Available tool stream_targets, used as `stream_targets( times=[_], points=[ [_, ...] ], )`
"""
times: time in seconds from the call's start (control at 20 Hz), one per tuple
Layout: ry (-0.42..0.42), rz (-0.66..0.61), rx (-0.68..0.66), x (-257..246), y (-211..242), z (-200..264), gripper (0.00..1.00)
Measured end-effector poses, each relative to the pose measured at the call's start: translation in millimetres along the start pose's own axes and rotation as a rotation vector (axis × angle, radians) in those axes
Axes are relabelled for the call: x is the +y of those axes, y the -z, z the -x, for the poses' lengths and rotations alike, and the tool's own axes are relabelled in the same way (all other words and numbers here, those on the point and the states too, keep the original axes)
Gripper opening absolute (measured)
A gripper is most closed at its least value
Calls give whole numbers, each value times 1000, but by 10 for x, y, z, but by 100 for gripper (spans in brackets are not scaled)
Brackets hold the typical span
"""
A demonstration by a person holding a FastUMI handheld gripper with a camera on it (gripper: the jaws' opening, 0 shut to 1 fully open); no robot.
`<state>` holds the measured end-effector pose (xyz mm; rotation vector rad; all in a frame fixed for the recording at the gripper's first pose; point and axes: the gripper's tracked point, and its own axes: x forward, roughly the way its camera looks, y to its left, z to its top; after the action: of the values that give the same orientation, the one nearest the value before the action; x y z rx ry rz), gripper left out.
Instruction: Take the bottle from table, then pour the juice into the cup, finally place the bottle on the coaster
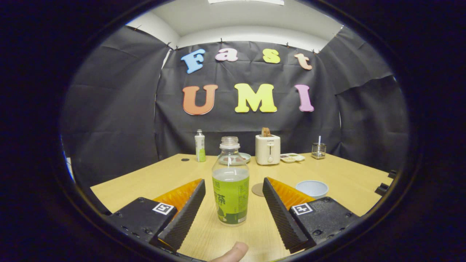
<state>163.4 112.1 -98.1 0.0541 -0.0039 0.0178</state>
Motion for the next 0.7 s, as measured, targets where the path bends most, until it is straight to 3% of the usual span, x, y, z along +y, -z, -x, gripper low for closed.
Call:
stream_targets(
  times=[0.35,0.7],
  points=[
    [64,57,3,-29,82,-362,100],
    [61,87,11,-38,151,-565,100]
  ],
)
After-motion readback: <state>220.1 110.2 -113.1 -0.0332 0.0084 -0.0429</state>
